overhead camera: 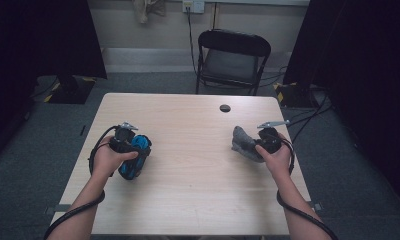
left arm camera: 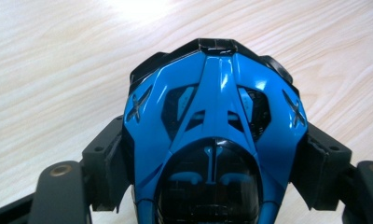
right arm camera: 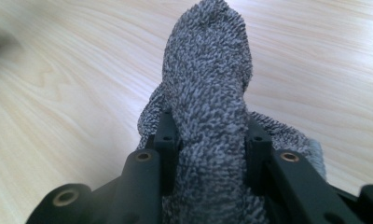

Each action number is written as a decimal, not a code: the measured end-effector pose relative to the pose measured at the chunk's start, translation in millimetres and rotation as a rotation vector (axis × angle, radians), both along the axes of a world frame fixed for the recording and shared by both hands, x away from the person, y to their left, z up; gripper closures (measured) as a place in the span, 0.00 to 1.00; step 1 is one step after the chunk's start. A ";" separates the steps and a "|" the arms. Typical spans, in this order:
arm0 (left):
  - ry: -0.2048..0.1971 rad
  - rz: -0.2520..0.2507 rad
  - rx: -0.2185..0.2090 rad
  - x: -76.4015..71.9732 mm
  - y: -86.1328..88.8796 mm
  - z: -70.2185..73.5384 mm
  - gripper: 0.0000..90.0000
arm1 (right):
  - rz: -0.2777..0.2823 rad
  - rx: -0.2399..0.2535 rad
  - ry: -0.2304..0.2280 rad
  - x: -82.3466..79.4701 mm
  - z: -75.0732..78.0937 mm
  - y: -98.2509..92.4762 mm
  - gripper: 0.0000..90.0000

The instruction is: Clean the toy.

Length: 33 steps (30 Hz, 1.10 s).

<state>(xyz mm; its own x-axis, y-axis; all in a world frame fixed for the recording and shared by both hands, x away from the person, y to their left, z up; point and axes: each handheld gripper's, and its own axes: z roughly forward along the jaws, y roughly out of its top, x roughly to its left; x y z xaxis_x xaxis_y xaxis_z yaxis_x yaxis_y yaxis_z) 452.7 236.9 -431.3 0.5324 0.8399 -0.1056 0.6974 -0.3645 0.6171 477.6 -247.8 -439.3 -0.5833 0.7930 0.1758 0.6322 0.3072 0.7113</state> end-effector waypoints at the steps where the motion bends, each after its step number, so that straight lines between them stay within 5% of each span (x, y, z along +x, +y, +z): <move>1: 0.003 -0.001 0.007 0.7 1.3 0.3 0.27 | -0.007 -0.003 0.000 0.7 -0.9 -1.9 0.74; 14: 0.003 0.015 0.026 17.7 -2.1 -22.0 0.27 | -0.108 -0.008 -0.005 4.3 -25.3 -20.0 0.71; 25: 0.006 0.015 0.055 26.1 -11.1 -39.1 0.27 | -0.133 -0.010 0.007 6.7 -36.8 -28.2 0.65; 33: 0.011 0.032 0.067 30.3 -15.1 -45.3 0.27 | -0.136 -0.025 0.001 7.3 -39.1 -26.1 0.42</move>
